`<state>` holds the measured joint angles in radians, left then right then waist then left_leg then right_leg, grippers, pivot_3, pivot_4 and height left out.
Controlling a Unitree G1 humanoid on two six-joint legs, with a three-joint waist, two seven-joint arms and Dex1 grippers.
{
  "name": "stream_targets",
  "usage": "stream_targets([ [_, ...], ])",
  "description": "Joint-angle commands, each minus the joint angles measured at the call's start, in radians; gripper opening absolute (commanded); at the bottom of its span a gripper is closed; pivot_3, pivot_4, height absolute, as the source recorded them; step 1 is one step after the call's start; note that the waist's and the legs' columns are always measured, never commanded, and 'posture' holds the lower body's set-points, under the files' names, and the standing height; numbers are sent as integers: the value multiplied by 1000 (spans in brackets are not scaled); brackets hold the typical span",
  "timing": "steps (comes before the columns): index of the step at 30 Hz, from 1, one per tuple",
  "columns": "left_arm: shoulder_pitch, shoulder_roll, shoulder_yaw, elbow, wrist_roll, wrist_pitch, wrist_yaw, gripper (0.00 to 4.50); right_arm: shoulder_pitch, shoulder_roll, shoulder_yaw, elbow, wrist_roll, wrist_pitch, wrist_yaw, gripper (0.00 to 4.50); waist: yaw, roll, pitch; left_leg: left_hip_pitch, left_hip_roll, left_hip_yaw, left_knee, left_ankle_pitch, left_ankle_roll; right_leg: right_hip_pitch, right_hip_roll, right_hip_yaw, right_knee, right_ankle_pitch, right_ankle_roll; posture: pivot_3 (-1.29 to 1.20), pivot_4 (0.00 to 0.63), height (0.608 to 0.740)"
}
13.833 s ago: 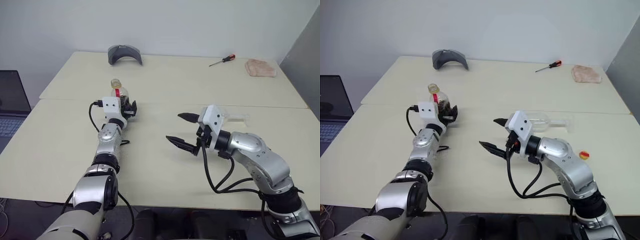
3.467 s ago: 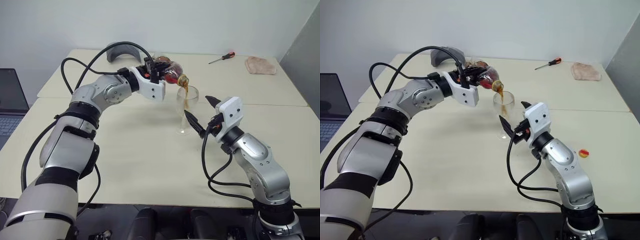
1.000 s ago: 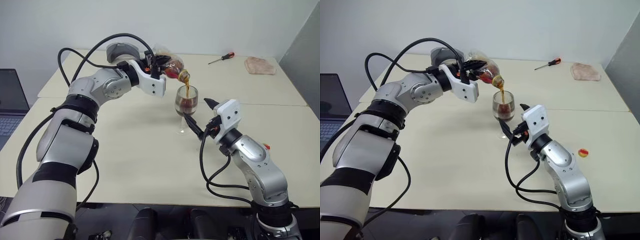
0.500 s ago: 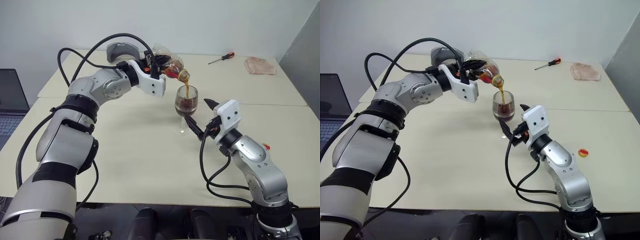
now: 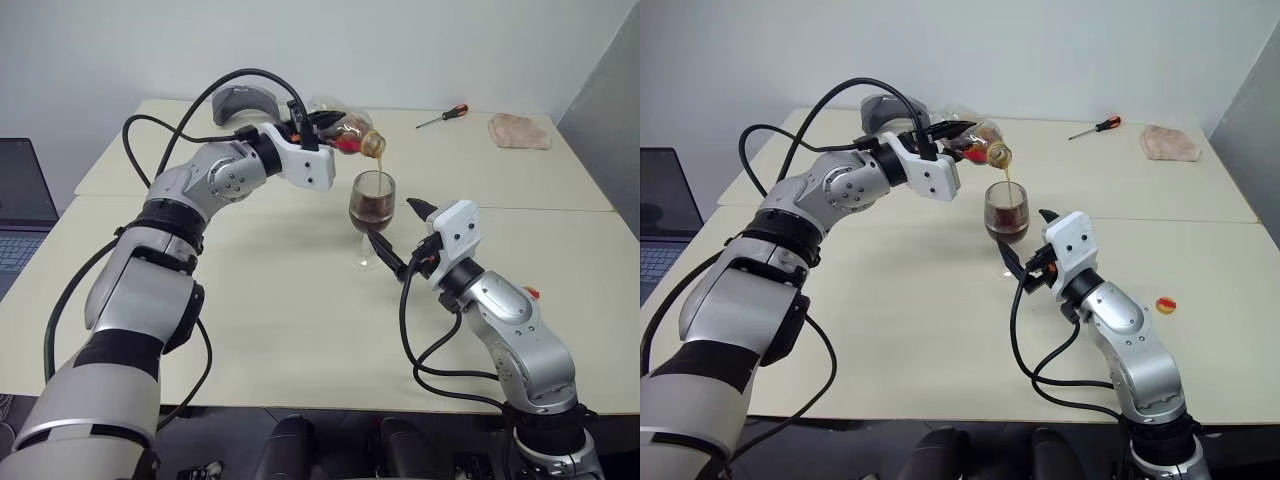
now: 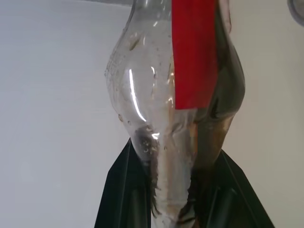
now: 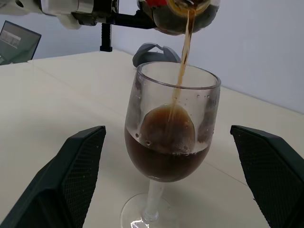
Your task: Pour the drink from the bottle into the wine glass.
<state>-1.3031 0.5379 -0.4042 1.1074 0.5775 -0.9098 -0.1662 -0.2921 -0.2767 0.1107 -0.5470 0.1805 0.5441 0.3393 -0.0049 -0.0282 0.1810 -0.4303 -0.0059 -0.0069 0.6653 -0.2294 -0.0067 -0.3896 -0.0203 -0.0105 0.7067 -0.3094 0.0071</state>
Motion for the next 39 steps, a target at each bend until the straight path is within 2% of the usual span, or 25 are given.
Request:
stream_targets([
  [1,10,-15,75,-56,-122,32,-75,738,4,-8,-7,-45,14,-15,14,4500,0,0,0,0,0,0,0,0,0,0,0,0,0,0,0,0,150,740],
  [8,117,-77,185,-191,-345,176,-264,738,44,-53,-16,-93,45,-32,82,4500,-1,0,0,0,0,0,1,0,0,0,0,0,0,0,0,0,150,740],
  [13,206,-120,269,-335,-477,370,-316,737,73,-112,-37,-156,93,-55,151,4500,-3,0,0,0,0,-1,1,0,1,0,0,0,1,0,0,0,150,740],
  [18,321,-169,348,-468,-567,579,-285,730,88,-237,-43,-243,204,17,271,4500,-5,0,-1,0,0,-2,2,-1,2,1,0,0,2,0,0,0,150,740],
  [25,553,-224,455,-662,-614,805,-128,717,68,-258,-26,-239,229,19,271,4500,-5,0,-1,1,0,-2,3,-1,3,1,0,1,4,0,0,0,150,740],
  [31,691,-243,534,-682,-657,834,-63,716,16,-237,22,-190,217,25,265,4500,0,0,-1,1,0,-3,4,-1,3,1,0,0,5,0,0,0,150,740],
  [39,689,-253,570,-570,-662,767,-22,714,-26,-224,66,-135,201,-10,288,4500,6,-2,-2,1,-1,-3,5,-1,3,3,-1,-1,4,0,0,0,150,740],
])
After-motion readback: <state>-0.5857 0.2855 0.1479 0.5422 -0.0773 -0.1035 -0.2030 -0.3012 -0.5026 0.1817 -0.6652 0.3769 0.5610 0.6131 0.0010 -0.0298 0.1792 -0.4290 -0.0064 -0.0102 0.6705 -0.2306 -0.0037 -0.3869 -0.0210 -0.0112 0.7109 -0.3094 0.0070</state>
